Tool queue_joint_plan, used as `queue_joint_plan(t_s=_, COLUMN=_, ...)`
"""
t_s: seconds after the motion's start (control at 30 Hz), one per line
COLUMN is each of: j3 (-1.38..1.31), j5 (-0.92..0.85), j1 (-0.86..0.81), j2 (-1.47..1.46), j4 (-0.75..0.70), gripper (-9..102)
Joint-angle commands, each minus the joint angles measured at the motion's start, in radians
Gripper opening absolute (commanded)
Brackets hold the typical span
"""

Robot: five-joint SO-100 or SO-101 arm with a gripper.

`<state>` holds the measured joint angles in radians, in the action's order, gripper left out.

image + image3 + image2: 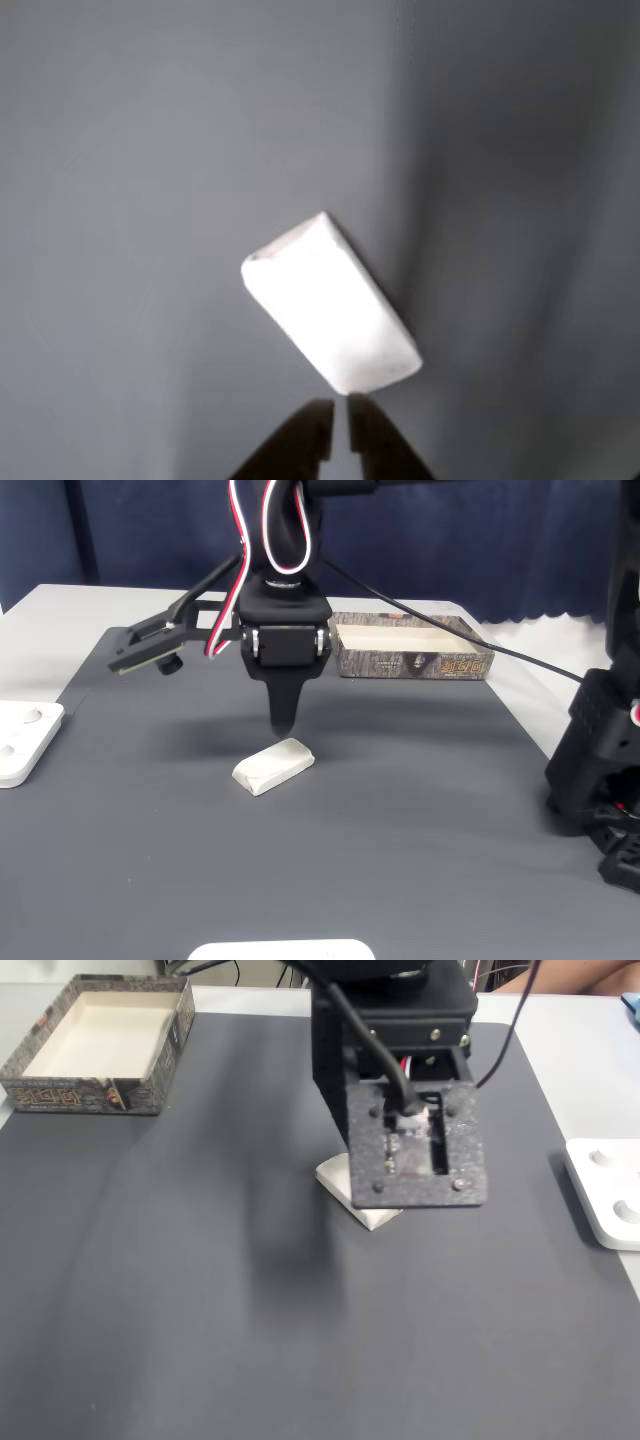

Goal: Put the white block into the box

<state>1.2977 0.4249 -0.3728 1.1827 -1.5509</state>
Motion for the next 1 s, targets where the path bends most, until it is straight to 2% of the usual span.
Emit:
queue_joint_plan(t_s=0.0, j3=-0.061, j5=0.229, j1=0.008, j2=0.005, j4=-0.021, gripper=-2)
queue_joint_plan(t_s=0.13, j3=-0.067, j5=0.428, j1=-0.002, j2=0.006, j4=-0.032, gripper=-2)
queue_joint_plan(t_s=0.53, j3=-0.071, j5=0.712, j1=-0.035, j2=0.020, j4=-0.043, gripper=-1)
queue_joint_plan(t_s=0.97, j3=-0.089, j5=0.724, j1=-0.049, j2=0.023, j4=-0.041, gripper=-1)
